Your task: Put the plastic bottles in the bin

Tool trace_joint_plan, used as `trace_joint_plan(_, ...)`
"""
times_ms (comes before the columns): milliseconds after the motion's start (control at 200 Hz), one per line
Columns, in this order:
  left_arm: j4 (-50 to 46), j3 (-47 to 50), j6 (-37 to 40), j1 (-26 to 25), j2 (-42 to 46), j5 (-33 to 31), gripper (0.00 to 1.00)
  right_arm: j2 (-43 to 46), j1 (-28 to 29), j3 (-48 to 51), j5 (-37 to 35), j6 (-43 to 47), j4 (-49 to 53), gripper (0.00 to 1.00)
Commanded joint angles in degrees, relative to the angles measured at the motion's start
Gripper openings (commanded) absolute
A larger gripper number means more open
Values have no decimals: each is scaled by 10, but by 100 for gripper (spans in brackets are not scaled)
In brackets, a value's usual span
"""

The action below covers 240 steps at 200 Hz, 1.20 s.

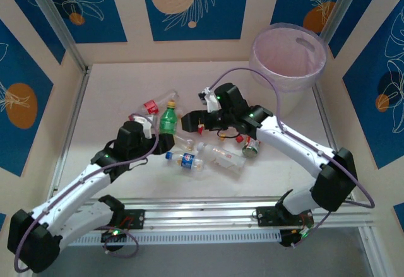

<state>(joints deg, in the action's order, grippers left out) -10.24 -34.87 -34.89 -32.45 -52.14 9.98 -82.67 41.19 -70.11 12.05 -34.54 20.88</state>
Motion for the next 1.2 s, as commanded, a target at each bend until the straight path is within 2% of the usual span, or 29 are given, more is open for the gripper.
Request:
trace_joint_plan(0, 108, -7, 33, -19, -21, 63, 59, -13, 2, -36, 42, -21, -46, 99)
trace_joint_plan(100, 125, -16, 46, -32, -42, 69, 59, -35, 4, -41, 59, -34, -67, 98)
trace_joint_plan(215, 158, -16, 51, -44, -49, 82, 59, -58, 3, -43, 53, -39, -70, 93)
trace_joint_plan(430, 152, -21, 56, -52, -50, 74, 59, -79, -3, -47, 62, -54, -86, 85)
trace_joint_plan(675, 156, -17, 53, -52, -42, 41, 60, -84, 2, -50, 55, -55, -71, 66)
trace_joint_plan(830, 155, -18, 56, -52, -41, 31, 70, -84, 2, -58, 45, -52, -59, 58)
trace_joint_plan(965, 137, -22, 55, -52, -36, 34, 99, -75, 1, -79, 24, -36, -25, 57)
trace_joint_plan(1196, 92, -7, 31, -52, 22, 22, 100, -39, -43, -183, -102, 97, 123, 53)
